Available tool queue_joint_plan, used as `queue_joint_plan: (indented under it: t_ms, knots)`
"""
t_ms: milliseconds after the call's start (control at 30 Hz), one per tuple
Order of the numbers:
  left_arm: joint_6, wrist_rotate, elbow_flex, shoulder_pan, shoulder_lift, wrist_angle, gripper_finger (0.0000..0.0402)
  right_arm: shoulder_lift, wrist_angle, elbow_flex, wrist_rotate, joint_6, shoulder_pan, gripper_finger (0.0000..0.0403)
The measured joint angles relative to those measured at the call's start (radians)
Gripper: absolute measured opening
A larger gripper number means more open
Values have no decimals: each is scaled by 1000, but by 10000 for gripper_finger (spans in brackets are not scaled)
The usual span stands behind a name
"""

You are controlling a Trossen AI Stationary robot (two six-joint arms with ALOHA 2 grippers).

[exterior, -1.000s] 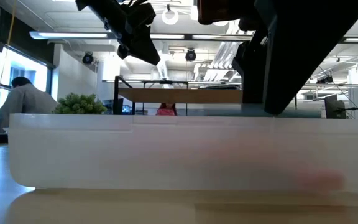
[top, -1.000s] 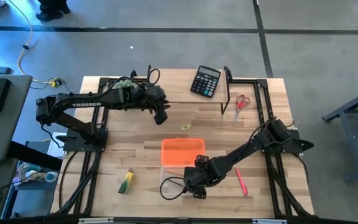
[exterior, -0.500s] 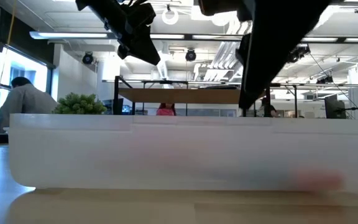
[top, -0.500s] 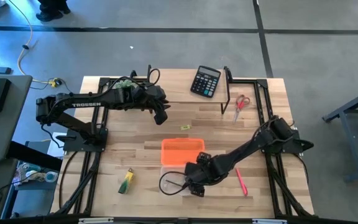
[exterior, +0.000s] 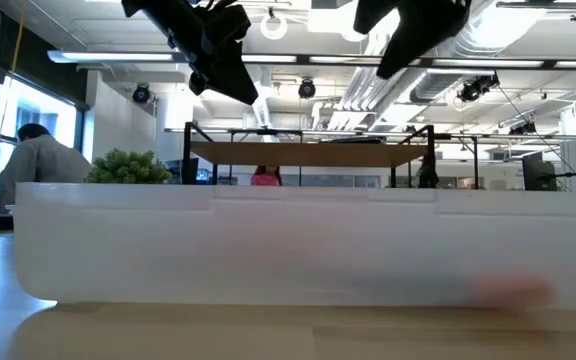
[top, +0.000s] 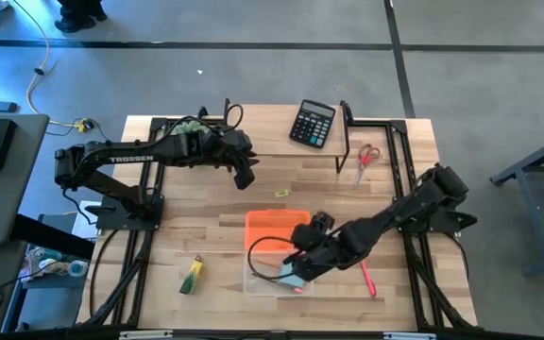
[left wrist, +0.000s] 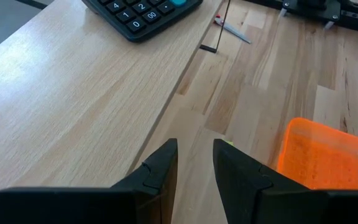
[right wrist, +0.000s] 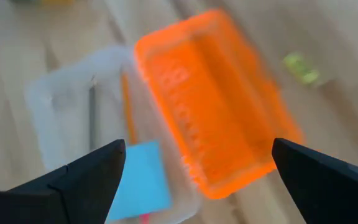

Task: Pack school essentials
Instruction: Put the green eraser into the orange supply box

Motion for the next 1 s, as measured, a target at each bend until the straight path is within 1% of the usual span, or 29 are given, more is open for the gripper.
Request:
queue_joint_plan:
  t_ms: [167, 300, 433, 667, 833, 1000]
  knots:
    - [0, 0, 0, 0, 0, 0, 91, -62, -49, 0, 126, -7, -15, 397]
    - [0, 0, 0, 0, 0, 0, 91, -119, -117, 0, 205, -16, -43, 397]
    - [-2, 0, 0, 0, 0, 0, 91, -182, -152, 0, 266, -65, -74, 397]
    - [-91, 1, 0, 0, 0, 0, 91, -308, -184, 0, 325, -161, -132, 397]
    - [-99, 1, 0, 0, 0, 0, 91, -398, -210, 0, 366, -190, -181, 397]
    - [-125, 2, 0, 0, 0, 7, 91, -482, -264, 0, 372, -191, -235, 397]
